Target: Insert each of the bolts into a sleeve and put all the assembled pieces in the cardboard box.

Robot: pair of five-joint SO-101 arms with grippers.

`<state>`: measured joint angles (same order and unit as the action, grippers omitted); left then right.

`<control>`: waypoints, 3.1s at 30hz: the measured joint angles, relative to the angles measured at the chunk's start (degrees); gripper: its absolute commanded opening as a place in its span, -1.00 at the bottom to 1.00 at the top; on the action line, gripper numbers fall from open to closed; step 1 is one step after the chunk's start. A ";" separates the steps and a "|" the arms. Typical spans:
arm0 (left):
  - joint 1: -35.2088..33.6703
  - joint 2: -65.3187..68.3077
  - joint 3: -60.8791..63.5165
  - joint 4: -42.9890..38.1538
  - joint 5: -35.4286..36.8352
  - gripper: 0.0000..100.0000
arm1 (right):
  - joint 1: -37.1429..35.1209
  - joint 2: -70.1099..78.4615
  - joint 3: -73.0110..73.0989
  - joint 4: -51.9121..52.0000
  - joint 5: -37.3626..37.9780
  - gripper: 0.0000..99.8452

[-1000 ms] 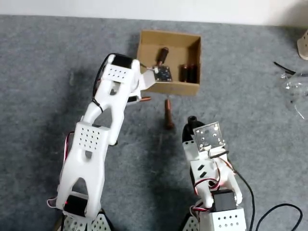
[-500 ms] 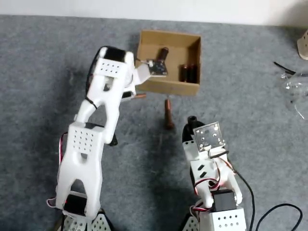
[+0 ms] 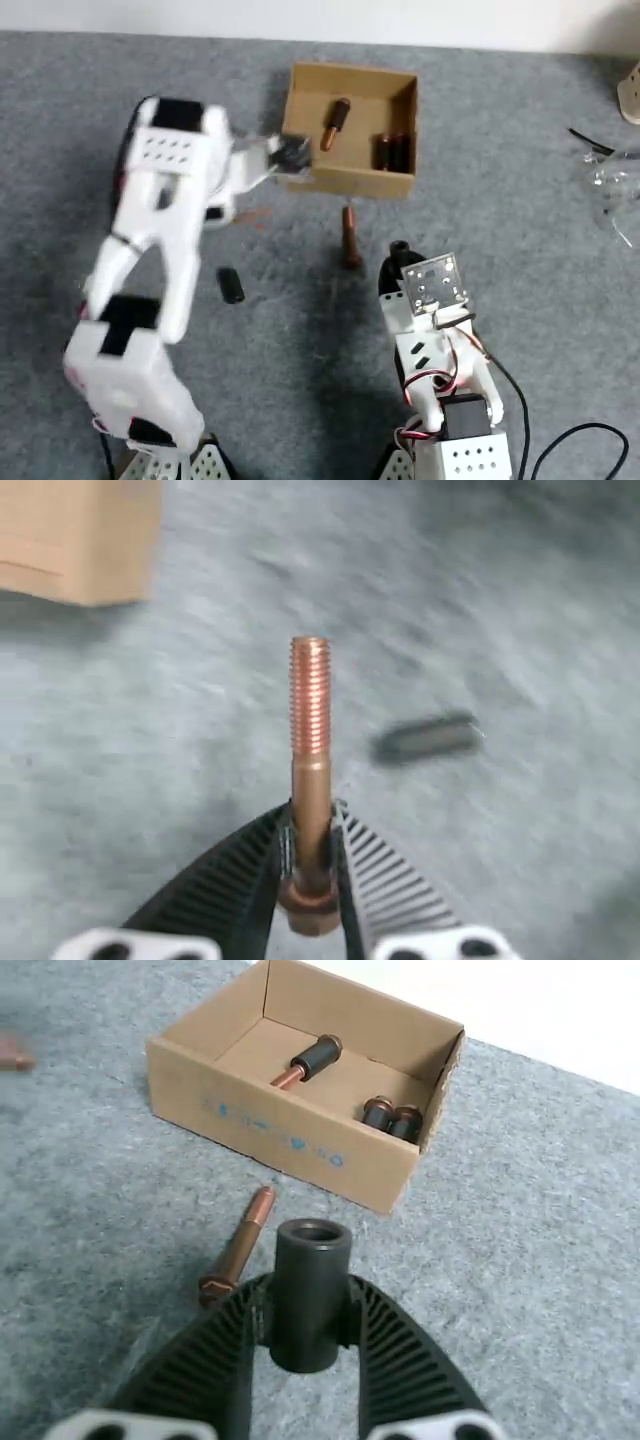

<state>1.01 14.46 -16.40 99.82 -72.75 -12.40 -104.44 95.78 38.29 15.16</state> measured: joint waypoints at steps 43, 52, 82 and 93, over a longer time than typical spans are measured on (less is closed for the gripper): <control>-16.18 -3.25 15.21 -18.99 28.57 -0.55 | 1.14 0.00 0.00 0.00 0.00 -0.99; -21.01 -2.02 13.19 -14.07 95.56 -0.56 | 1.14 0.00 0.00 0.00 0.00 -0.99; -21.27 15.03 10.81 -11.69 129.49 -0.55 | 1.14 0.00 0.00 0.00 0.00 -0.99; -23.47 18.64 10.20 -14.07 129.76 -0.65 | 1.14 0.00 0.00 0.00 0.00 -0.99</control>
<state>-22.46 33.10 -6.20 85.76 57.01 -11.25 -104.44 95.78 38.29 15.16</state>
